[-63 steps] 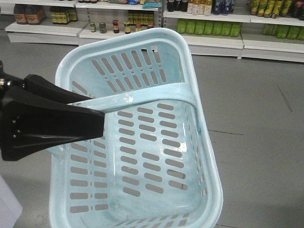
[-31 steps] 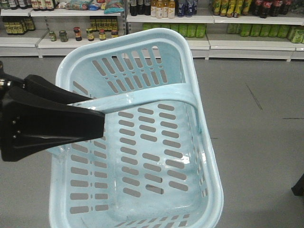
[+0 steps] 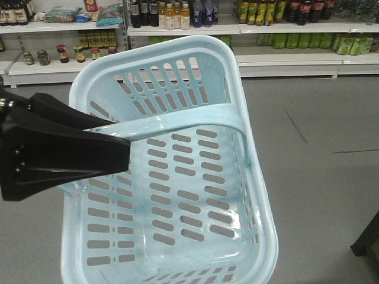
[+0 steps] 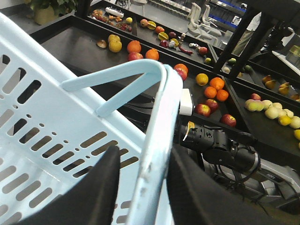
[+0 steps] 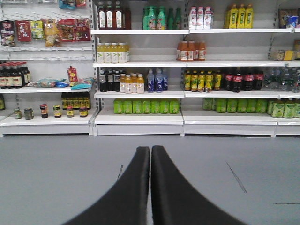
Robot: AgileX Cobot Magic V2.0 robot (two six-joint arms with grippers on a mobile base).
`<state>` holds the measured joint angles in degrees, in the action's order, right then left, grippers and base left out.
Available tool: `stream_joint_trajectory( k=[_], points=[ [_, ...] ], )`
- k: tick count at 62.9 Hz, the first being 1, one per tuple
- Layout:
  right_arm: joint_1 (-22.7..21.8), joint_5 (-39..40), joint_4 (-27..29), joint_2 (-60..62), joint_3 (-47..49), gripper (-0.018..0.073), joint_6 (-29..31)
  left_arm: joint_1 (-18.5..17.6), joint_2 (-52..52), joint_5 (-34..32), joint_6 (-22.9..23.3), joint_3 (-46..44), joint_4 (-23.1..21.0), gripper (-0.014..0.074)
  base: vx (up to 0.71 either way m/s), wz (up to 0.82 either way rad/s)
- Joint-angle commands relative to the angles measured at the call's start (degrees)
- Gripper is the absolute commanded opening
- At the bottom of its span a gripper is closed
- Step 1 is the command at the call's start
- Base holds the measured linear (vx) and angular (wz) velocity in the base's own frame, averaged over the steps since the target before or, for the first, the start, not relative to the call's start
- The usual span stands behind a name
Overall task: Pick three apples into basket with both arms
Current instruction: 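Turn the base toward the table with red apples and oranges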
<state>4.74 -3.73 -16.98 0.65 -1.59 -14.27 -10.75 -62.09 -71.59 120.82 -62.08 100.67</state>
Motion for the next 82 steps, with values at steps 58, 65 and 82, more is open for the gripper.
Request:
stream_joint_trajectory(
  k=[58, 65, 82],
  points=[
    [-0.3, 4.1, -0.5, 0.7, -0.7, -0.0005, 0.2, -0.3, 1.0, -2.1, 1.0, -1.4, 1.1, -0.0007, 0.20, -0.46],
    [-0.3, 4.1, -0.5, 0.7, -0.7, -0.0005, 0.2, -0.3, 1.0, -2.1, 1.0, -1.4, 1.1, -0.0007, 0.15, -0.56],
    [-0.3, 4.1, -0.5, 0.7, -0.7, -0.0005, 0.2, -0.3, 1.0, -2.1, 1.0, -1.4, 1.1, -0.0007, 0.13, -0.52]
  ],
)
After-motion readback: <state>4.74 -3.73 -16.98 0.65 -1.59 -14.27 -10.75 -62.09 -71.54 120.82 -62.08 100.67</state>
